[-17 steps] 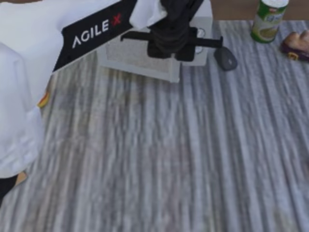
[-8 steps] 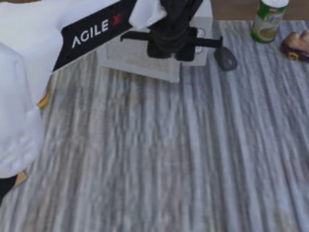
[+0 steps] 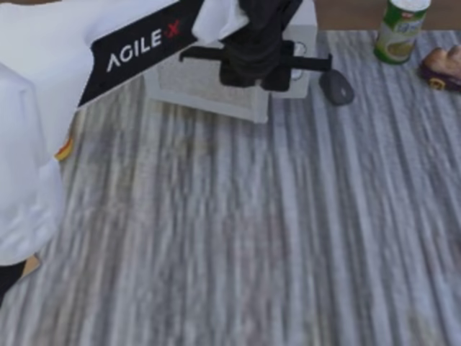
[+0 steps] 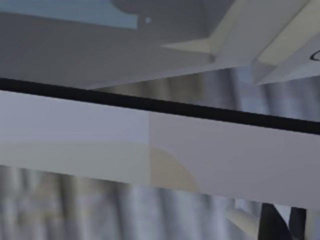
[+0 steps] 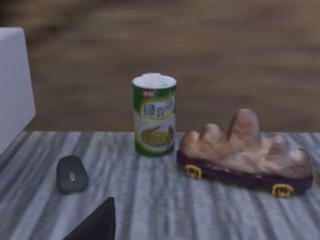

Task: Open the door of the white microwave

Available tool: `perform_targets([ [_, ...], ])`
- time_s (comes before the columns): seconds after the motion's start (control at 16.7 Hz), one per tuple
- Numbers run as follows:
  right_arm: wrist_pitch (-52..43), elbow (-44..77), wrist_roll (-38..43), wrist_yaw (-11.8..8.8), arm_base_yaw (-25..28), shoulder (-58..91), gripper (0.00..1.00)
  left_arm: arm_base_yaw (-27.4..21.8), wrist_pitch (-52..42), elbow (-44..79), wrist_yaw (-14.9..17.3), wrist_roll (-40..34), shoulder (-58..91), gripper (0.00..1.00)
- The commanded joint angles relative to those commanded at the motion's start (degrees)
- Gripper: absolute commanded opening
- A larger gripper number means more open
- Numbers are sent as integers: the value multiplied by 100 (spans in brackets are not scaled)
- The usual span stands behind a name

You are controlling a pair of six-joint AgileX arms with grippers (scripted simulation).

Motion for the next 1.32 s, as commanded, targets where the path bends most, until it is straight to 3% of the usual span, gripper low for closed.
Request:
perform_targets([
  [0.3, 0, 0, 0, 0, 0, 0, 100, -39, 15, -29, 31, -7, 8, 0],
  [0.78, 0, 0, 0, 0, 0, 0, 100, 76, 511, -999, 307, 601, -614, 0],
  [1.32, 0, 0, 0, 0, 0, 0, 100, 77, 512, -1001, 308, 603, -615, 0],
])
